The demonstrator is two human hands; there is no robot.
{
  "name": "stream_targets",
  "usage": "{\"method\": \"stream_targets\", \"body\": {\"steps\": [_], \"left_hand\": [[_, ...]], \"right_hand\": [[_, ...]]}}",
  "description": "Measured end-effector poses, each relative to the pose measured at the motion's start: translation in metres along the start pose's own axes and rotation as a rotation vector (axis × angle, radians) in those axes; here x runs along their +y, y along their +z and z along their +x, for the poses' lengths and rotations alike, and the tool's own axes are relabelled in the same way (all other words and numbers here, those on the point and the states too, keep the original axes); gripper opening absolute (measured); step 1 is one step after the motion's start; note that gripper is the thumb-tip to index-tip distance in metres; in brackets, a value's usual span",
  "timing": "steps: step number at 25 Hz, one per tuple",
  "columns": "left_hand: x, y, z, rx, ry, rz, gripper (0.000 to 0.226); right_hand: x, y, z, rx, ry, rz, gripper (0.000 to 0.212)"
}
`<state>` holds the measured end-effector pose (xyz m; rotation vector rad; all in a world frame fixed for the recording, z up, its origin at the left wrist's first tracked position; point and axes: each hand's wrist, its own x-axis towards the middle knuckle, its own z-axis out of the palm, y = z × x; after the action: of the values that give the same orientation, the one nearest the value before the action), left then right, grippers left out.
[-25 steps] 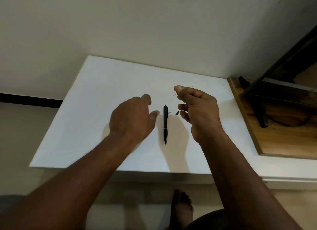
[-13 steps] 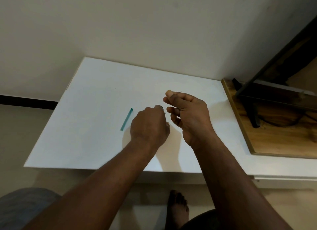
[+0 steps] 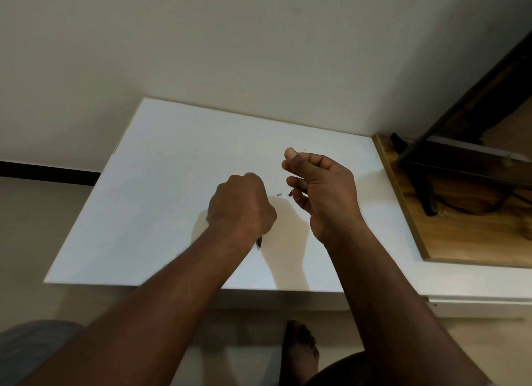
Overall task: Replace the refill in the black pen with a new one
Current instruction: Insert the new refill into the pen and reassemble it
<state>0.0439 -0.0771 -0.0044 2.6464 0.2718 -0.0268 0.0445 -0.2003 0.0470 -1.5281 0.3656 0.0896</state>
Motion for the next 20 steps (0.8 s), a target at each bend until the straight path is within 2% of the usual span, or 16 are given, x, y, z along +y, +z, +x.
{"method": "stream_targets", "body": {"steps": [7, 13, 16, 20], "left_hand": [[0.001, -0.004, -0.001, -0.068, -0.061, -0.087, 0.027], [-0.009, -0.031, -0.002, -0.054, 0.124, -0.254, 0.011], [-0.015, -0.038, -0.005, -0.016, 0.153, -0.309, 0.012], [-0.017, -0.044, -0.010, -0.013, 0.207, -0.358, 0.020]], "right_hand": [[-0.001, -0.002, 0.000, -0.001, -0.006, -0.010, 0.019], [-0.006, -0.001, 0.002, 0.093, -0.151, -0.099, 0.017], [-0.009, 0.001, 0.002, 0.123, -0.198, -0.109, 0.016], [-0.014, 0.001, 0.000, 0.081, -0.219, -0.039, 0.018]]}}
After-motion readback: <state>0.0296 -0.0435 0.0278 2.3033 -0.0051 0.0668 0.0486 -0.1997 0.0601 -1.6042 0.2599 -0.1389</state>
